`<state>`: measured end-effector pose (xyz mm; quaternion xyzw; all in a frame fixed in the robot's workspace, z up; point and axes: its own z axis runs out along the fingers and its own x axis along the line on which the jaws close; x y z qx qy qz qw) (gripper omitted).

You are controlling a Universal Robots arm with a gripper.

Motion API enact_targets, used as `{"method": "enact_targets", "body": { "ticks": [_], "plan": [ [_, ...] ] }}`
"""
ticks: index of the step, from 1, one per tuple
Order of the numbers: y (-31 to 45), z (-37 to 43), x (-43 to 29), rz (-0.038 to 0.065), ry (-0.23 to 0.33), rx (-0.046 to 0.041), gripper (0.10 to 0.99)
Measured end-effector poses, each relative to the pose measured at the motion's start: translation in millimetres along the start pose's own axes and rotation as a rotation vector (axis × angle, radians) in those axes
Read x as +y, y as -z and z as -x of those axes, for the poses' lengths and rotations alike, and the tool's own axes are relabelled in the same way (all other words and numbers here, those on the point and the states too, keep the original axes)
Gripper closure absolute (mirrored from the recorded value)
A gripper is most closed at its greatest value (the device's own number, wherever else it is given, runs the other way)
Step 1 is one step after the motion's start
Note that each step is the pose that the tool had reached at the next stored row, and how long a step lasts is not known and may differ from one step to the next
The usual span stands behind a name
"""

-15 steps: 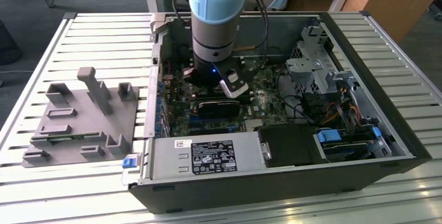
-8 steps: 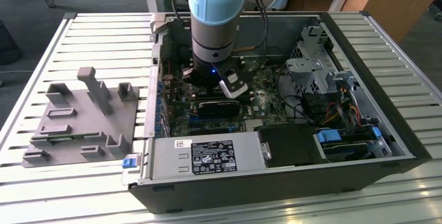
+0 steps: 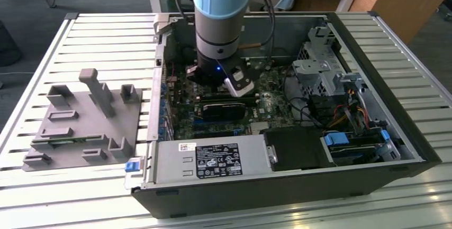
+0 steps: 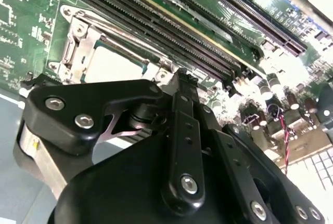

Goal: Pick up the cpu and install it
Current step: 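Install the second cpu locking lever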

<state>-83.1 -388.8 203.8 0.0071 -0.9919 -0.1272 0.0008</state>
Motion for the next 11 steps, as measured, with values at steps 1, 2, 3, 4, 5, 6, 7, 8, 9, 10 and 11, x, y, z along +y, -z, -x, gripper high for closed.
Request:
{"method": "enact_targets", "body": {
  "ticks": [1,2,3,4,5,6,7,8,9,10,11],
  "plan": [
    [1.8,0.0,0.4,0.000,0.000,0.0000,0.980],
    [3.9,0.0,1.0,0.000,0.000,0.0000,0.980],
    [6.0,0.0,1.6,0.001,0.000,0.0000,0.980],
    [7.4,0.0,1.9,0.002,0.000,0.0000,0.980],
    [8.7,0.0,2.2,0.002,0.000,-0.0001,0.980],
    [10.4,0.0,2.7,0.002,0.000,-0.0001,0.980],
    [12.4,0.0,3.3,0.002,0.000,0.0000,0.980],
    [14.3,0.1,3.9,0.002,0.000,0.0000,0.980],
    [16.4,0.1,4.5,0.002,0.000,0.0001,0.980],
    [17.0,0.1,4.7,0.002,0.000,0.0000,0.980],
    [16.9,0.0,4.7,0.003,0.000,-0.0001,0.980]
  ]
}}
